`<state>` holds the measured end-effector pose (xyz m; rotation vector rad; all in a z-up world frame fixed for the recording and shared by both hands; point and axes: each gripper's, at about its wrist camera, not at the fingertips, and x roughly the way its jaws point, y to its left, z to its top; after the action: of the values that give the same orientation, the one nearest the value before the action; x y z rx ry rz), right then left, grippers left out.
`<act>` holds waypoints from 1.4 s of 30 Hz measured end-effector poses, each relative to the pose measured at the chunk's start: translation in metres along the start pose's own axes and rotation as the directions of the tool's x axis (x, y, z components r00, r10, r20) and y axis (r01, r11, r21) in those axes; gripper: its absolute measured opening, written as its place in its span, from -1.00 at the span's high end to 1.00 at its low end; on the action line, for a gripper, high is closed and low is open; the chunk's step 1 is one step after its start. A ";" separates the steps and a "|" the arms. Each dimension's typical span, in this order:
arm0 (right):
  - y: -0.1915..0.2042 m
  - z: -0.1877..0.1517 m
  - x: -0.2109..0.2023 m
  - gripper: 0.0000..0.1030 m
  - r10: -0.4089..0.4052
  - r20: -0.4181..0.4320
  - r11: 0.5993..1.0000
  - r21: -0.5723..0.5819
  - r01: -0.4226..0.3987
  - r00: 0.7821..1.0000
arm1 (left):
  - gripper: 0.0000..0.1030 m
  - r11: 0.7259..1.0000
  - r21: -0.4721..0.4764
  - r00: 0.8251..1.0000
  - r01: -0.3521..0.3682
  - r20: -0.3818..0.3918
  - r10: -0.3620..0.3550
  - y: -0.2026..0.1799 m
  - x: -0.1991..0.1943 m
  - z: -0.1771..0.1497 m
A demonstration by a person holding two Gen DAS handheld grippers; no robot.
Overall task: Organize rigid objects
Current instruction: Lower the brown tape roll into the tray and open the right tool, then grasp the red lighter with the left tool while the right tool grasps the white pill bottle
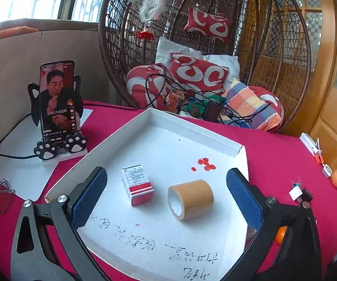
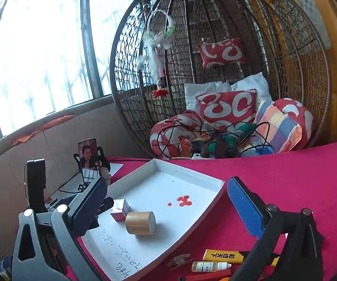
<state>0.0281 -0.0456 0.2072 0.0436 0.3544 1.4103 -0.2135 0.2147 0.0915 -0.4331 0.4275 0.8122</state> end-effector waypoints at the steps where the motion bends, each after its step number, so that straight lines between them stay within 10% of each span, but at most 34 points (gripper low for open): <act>1: -0.008 0.006 -0.016 -1.00 -0.003 0.060 1.000 0.019 0.002 0.998 | -1.00 0.999 0.008 1.000 0.031 0.005 -0.031 -0.006 -0.002 0.000; 5: -0.047 0.020 -0.059 -1.00 -0.057 0.211 0.993 0.112 0.034 0.976 | -1.00 0.987 0.072 0.990 0.143 -0.010 -0.143 -0.036 -0.004 -0.005; 14: -0.111 -0.002 -0.081 -1.00 -0.185 0.104 0.964 0.215 0.160 0.977 | -0.97 0.853 0.303 0.890 0.425 -0.309 -0.334 -0.139 0.017 -0.054; 19: -0.125 -0.016 -0.090 -1.00 -0.193 0.064 0.958 0.226 0.175 0.979 | -0.19 0.826 0.383 0.881 0.414 -0.396 -0.258 -0.155 0.027 -0.080; 30: -0.144 -0.036 -0.093 -1.00 -0.166 -0.001 0.947 0.279 0.159 0.986 | -0.10 0.795 0.446 0.862 0.411 -0.475 -0.179 -0.160 0.056 -0.099; 32: -0.145 -0.037 -0.092 -1.00 -0.158 -0.013 0.949 0.274 0.155 0.987 | 0.05 0.785 0.474 0.869 0.398 -0.469 -0.157 -0.161 0.057 -0.100; 34: -0.145 -0.038 -0.092 -1.00 -0.140 -0.036 0.953 0.265 0.144 0.990 | 0.60 0.778 0.488 0.875 0.397 -0.456 -0.160 -0.160 0.054 -0.099; 36: -0.147 -0.043 -0.085 -1.00 -0.103 -0.089 0.960 0.253 0.123 0.991 | 0.64 0.789 0.438 0.853 0.432 -0.481 -0.201 -0.155 0.053 -0.096; 42: -0.128 -0.079 -0.043 -0.98 -0.050 -0.383 0.994 0.070 0.083 0.922 | 0.64 0.799 0.424 0.859 0.427 -0.468 -0.210 -0.159 0.047 -0.098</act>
<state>0.1246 -0.1233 0.1107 -0.1752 0.7332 1.3318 -0.0823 0.0947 0.0178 -0.1521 0.9036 0.2356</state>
